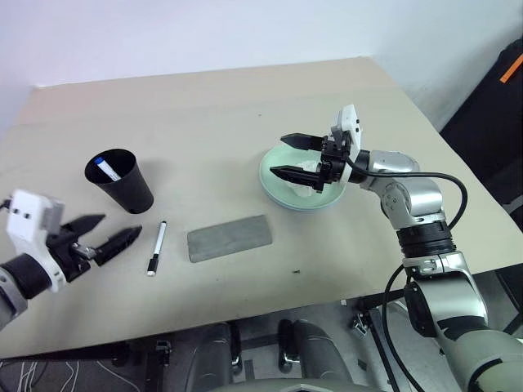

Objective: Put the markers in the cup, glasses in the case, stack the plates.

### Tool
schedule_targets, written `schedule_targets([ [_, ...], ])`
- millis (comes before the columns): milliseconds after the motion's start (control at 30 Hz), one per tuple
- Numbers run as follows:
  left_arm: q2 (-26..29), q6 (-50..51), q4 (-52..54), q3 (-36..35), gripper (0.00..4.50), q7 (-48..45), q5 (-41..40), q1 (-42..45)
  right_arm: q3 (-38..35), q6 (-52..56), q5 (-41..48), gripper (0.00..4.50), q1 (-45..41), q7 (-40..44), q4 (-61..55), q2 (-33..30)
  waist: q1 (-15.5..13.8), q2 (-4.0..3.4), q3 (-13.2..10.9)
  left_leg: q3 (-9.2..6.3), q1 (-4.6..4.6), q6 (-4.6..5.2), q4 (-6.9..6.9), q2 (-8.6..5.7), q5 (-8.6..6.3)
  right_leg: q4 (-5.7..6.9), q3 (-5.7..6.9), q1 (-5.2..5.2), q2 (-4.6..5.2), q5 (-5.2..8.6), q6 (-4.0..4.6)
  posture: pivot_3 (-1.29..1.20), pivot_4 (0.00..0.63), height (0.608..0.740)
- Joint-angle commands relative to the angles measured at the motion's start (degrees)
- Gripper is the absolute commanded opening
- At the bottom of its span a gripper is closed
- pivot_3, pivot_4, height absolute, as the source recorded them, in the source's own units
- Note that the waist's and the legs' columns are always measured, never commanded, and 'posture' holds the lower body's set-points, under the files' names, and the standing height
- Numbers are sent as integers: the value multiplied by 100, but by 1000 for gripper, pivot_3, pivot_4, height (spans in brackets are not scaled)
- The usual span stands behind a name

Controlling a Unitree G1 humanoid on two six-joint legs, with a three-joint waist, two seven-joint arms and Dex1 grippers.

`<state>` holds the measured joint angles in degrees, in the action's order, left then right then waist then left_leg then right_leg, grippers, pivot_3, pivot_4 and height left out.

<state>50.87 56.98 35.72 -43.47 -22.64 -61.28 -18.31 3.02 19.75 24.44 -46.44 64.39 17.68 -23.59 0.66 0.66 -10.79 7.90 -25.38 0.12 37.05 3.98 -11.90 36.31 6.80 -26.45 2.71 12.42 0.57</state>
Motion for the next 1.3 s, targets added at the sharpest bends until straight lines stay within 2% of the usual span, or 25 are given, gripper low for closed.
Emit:
schedule_targets([
  [33,-13,101,158,193,4453,297,18,160,-84,-86,23,4500,-128,45,-159,-13,3,1,0,0,0,0,1,0,0,-2,0,1,0,-1,1,0,150,740],
  [333,-244,1106,-427,1661,4453,1529,289,1176,-162,64,27,4500,46,-91,-414,-103,5,0,1,0,-1,0,-6,-2,0,-7,-2,2,1,-16,22,0,150,740],
  [433,-436,1510,-604,1905,4453,1901,335,1524,-202,120,42,4500,112,-160,-517,-125,13,2,1,1,-2,1,-6,-3,1,-7,-3,2,-2,-25,4,0,150,740],
  [600,-425,1933,-672,2162,4453,1869,468,1782,-229,180,57,4500,218,-260,-659,-135,0,1,2,0,2,0,-2,-3,1,-5,-2,6,-2,-25,5,0,150,740],
  [633,-419,2007,-692,2161,4084,1874,505,1819,-235,194,61,4500,238,-279,-689,-133,0,1,2,0,3,0,-2,-4,1,-5,-2,6,-1,-23,7,0,150,740],
  [700,-370,2154,-717,2178,3618,1853,608,1863,-253,201,58,4500,263,-307,-713,-128,2,1,2,-1,4,0,0,-4,1,-5,-2,8,-1,-22,6,0,150,740],
  [1033,-413,2510,-676,2134,121,1638,804,2026,-283,186,46,4500,306,-356,-718,-129,12,-2,4,0,4,0,-2,-5,1,-5,-6,5,-2,-25,7,0,150,740],
  [1167,-397,2557,-673,2141,30,1515,870,2104,-295,179,45,4500,317,-362,-730,-136,13,-2,4,0,4,0,-1,-5,1,-5,-6,6,-2,-24,8,0,150,740],
  [1300,-405,1992,-618,2134,30,1021,913,2224,-327,202,65,4500,341,-369,-792,-174,6,-1,3,0,3,0,-2,-5,1,-5,-6,4,-2,-24,9,0,150,740],
])
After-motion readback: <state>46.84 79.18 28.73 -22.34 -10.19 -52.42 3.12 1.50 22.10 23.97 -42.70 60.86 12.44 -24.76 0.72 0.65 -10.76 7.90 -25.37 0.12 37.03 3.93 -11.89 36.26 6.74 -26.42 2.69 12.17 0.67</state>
